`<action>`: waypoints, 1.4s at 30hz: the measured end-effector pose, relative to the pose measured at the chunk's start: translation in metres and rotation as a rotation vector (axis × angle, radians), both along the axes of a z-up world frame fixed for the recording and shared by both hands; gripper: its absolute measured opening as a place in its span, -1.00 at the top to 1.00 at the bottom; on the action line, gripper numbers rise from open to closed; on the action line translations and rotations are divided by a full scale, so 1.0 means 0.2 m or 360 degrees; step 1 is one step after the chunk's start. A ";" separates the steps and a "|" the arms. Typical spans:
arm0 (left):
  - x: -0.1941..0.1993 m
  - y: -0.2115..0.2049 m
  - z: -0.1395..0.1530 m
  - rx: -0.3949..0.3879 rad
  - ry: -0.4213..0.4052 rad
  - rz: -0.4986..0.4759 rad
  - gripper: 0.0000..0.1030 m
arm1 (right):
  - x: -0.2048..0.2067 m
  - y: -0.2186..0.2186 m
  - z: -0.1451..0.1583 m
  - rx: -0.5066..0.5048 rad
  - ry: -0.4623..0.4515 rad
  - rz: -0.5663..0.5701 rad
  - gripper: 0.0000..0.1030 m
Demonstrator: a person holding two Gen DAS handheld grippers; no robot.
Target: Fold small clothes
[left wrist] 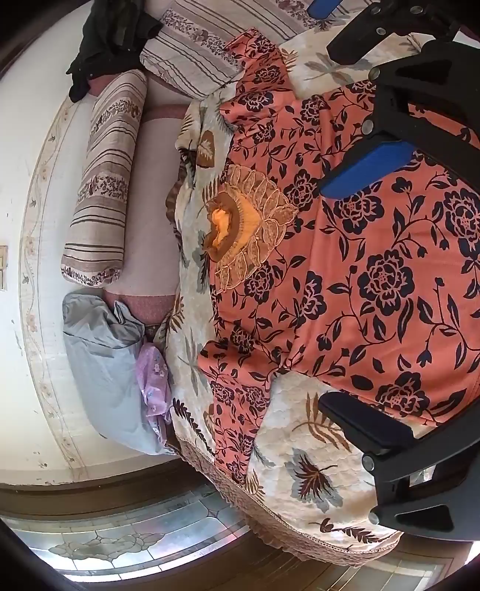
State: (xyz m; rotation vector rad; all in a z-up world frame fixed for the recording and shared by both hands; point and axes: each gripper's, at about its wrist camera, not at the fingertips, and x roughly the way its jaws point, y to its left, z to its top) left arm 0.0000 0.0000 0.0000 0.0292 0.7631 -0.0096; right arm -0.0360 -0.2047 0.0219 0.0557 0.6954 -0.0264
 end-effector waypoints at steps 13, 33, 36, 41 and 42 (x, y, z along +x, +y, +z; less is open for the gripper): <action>0.00 0.00 0.01 -0.0007 -0.0007 0.0000 -1.00 | 0.00 0.00 0.00 -0.0010 -0.0006 0.0001 -1.00; 0.02 -0.03 -0.03 0.0006 0.0038 -0.0013 -1.00 | 0.01 -0.02 -0.01 -0.0006 0.0010 -0.0009 -1.00; 0.03 -0.03 -0.04 0.0018 0.0045 -0.0016 -1.00 | 0.02 -0.03 -0.02 -0.0002 0.0016 -0.0013 -1.00; 0.05 -0.06 -0.06 0.0051 0.0026 -0.0022 -1.00 | 0.06 -0.05 -0.05 0.0009 0.0034 -0.0021 -1.00; 0.06 -0.06 -0.07 0.0076 0.0029 -0.0022 -1.00 | 0.06 -0.05 -0.06 0.0013 0.0038 -0.0024 -1.00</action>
